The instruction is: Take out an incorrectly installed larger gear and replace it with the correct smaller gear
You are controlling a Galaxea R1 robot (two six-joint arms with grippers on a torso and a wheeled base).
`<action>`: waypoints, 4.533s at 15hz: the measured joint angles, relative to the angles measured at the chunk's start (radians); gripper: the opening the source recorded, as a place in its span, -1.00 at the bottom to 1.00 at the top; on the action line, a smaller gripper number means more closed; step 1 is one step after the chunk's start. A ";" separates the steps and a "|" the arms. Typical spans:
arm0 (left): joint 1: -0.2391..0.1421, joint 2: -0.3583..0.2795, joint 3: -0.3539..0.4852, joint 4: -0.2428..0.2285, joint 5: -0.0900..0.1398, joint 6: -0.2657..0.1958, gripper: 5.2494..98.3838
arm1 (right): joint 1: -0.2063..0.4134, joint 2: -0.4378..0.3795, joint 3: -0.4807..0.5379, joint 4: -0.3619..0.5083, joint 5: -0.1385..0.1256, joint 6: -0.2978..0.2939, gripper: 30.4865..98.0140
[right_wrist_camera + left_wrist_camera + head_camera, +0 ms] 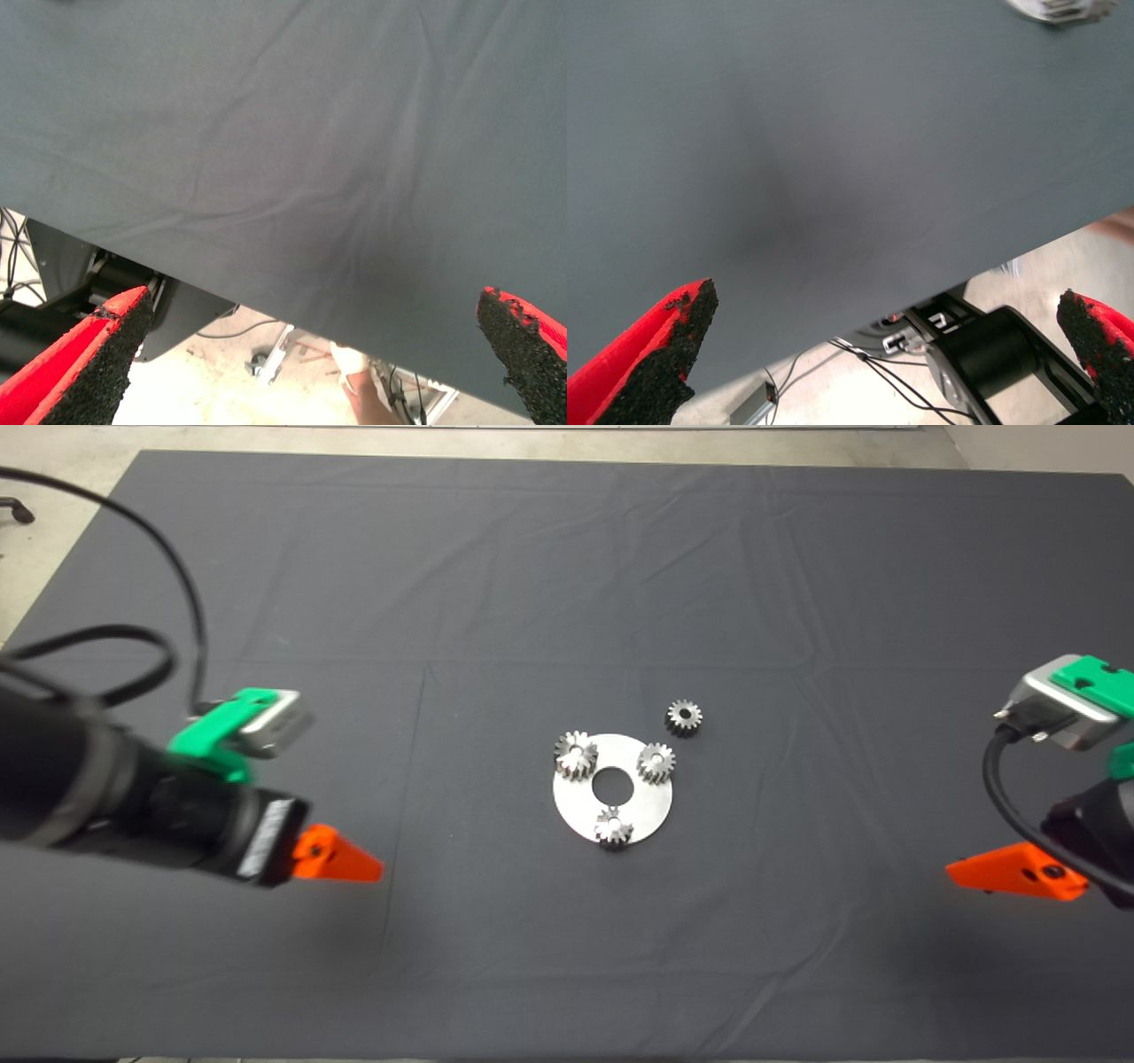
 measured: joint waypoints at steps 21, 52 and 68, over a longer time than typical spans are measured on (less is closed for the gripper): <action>0.174 0.553 -0.520 0.316 0.052 0.035 1.00 | 0.000 -0.003 0.000 0.000 -0.008 0.001 0.97; 0.219 0.739 -0.724 0.332 0.168 0.200 0.71 | 0.000 -0.006 0.000 0.000 -0.007 0.003 0.96; 0.218 0.740 -0.733 0.331 0.160 0.207 0.29 | 0.000 -0.006 -0.001 0.000 -0.007 0.003 0.96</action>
